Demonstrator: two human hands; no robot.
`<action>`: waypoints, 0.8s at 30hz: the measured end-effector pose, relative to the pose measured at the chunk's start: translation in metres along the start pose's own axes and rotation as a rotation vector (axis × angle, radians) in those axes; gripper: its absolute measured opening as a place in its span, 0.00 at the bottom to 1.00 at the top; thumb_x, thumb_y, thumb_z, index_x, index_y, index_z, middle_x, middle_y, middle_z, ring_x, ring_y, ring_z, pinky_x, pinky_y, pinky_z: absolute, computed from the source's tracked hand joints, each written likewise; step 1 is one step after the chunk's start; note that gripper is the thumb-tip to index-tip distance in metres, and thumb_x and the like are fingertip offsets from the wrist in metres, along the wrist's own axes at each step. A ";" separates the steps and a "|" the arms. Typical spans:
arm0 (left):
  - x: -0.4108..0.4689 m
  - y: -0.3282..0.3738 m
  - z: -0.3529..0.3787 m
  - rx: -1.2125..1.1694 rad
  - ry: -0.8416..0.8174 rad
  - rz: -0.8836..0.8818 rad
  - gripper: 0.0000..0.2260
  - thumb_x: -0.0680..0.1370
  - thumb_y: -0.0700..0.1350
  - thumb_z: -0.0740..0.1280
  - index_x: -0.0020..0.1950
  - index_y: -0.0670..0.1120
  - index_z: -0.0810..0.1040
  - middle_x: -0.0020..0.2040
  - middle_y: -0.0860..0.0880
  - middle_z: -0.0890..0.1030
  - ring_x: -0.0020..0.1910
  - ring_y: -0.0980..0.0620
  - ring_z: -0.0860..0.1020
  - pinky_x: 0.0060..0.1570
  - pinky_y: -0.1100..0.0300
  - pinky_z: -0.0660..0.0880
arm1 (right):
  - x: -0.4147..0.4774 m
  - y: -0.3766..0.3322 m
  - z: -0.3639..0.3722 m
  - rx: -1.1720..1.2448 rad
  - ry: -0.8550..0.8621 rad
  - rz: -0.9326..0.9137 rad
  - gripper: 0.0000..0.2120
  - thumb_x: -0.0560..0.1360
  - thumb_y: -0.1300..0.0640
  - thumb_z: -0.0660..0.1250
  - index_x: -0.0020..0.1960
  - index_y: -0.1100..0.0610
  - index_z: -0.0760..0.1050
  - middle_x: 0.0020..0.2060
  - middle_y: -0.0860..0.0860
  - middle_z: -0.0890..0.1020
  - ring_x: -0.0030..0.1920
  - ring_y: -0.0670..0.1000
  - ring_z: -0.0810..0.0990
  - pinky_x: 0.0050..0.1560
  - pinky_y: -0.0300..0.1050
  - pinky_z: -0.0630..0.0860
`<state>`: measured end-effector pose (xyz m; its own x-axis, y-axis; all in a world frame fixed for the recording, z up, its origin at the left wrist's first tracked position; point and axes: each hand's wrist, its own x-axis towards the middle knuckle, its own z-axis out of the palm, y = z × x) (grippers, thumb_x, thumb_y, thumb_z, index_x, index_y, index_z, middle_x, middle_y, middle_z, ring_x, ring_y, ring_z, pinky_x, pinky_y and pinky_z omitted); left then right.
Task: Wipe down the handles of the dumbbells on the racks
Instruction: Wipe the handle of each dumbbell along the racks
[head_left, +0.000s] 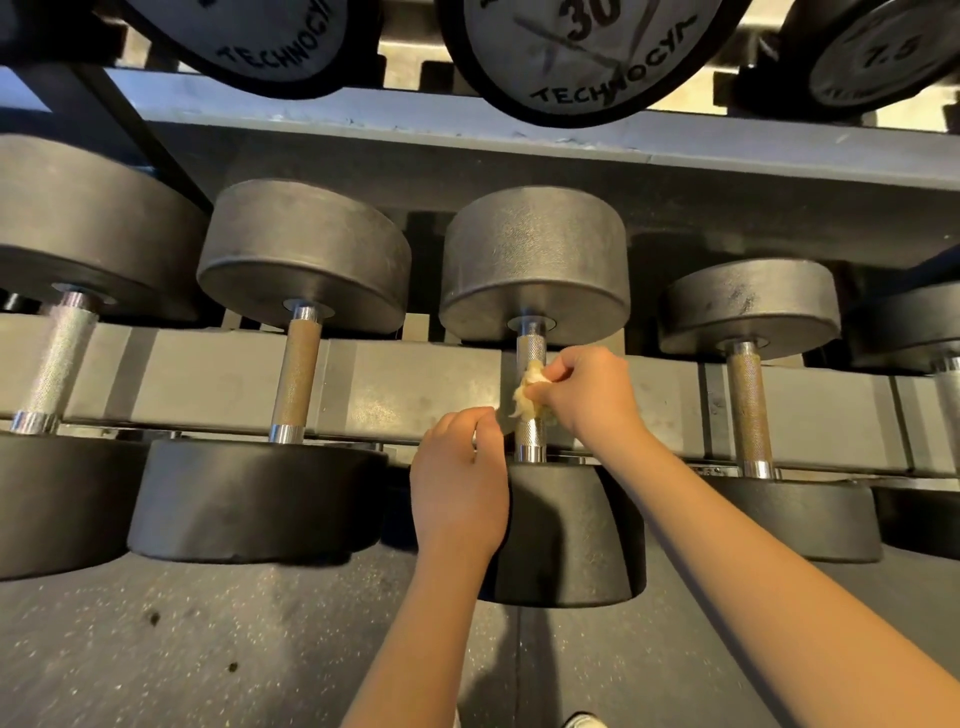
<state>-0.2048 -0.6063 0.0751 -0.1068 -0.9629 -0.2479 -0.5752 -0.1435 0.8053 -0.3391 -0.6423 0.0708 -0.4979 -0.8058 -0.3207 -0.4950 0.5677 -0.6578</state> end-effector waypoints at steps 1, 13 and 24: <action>-0.001 0.001 0.000 -0.025 0.001 -0.013 0.14 0.83 0.48 0.54 0.60 0.52 0.77 0.53 0.58 0.75 0.51 0.64 0.69 0.53 0.67 0.63 | 0.003 -0.002 0.003 0.029 0.038 -0.002 0.06 0.70 0.60 0.74 0.40 0.61 0.79 0.35 0.51 0.79 0.35 0.47 0.75 0.33 0.39 0.72; -0.001 0.005 -0.005 -0.092 0.009 -0.034 0.13 0.82 0.47 0.54 0.40 0.62 0.68 0.41 0.63 0.71 0.44 0.69 0.69 0.44 0.73 0.62 | 0.013 -0.005 0.009 0.147 0.170 0.016 0.10 0.71 0.58 0.73 0.36 0.64 0.78 0.31 0.54 0.77 0.32 0.48 0.72 0.34 0.39 0.70; 0.001 -0.002 -0.002 -0.063 -0.009 0.015 0.11 0.82 0.46 0.55 0.58 0.51 0.76 0.49 0.58 0.75 0.47 0.64 0.71 0.46 0.69 0.66 | -0.018 0.007 -0.005 -0.043 -0.173 0.156 0.07 0.68 0.61 0.76 0.37 0.55 0.78 0.40 0.52 0.81 0.43 0.50 0.80 0.45 0.44 0.77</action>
<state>-0.2022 -0.6072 0.0739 -0.1223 -0.9629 -0.2405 -0.5214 -0.1439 0.8411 -0.3370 -0.6229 0.0759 -0.4426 -0.7228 -0.5307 -0.4536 0.6910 -0.5628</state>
